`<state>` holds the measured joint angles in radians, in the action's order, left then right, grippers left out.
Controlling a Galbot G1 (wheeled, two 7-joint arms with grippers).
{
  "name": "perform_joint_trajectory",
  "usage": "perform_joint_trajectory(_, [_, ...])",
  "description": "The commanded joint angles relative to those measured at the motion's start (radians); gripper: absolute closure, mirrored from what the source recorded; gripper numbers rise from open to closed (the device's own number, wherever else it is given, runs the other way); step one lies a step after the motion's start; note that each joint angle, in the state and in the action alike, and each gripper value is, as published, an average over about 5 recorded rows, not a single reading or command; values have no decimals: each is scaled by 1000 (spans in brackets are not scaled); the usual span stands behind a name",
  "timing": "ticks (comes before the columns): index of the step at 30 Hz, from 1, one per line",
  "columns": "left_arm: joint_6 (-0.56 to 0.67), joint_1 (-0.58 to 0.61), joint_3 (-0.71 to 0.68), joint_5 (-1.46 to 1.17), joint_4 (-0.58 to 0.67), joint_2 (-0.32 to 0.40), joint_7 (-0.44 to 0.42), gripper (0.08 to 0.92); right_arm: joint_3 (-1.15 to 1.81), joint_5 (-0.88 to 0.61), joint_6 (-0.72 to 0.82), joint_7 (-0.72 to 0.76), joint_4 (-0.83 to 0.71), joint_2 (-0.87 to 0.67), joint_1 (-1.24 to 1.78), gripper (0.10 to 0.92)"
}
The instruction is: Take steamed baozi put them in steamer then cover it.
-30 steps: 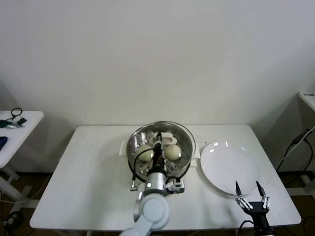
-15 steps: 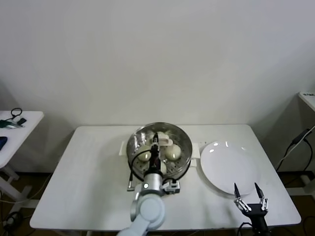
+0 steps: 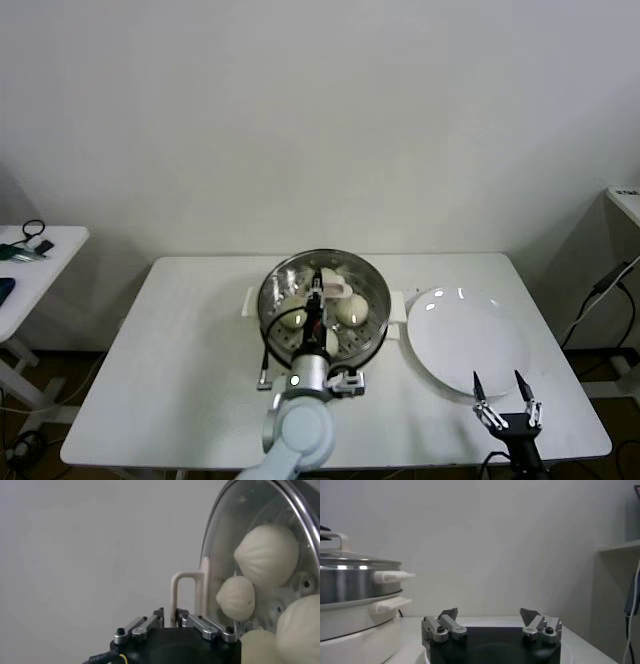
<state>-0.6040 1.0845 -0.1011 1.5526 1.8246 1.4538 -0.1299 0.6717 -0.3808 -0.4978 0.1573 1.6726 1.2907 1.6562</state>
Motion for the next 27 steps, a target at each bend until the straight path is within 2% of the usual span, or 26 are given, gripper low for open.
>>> perform_joint_trajectory(1, [7, 8, 11, 16, -14, 11, -7, 706, -2, 0, 20, 5, 8, -1, 0, 203])
perform_joint_trajectory(7, [-10, -1, -1, -64, 19, -11, 20, 533, -7, 9, 44, 8, 15, 2, -7, 203])
perform_joint_trajectory(18, [-11, 69, -6, -178, 194, -109, -22, 221, -33, 0, 129, -71, 104, -4, 17, 203])
perform_joint_trajectory(22, [17, 122, 24, -236, 283, -137, 14, 182, -41, 22, 152, -117, 119, 2, -2, 203])
perform_joint_trajectory(27, [139, 221, 142, -476, 387, -185, 128, 177, -32, 42, 152, -137, 105, 21, -27, 203])
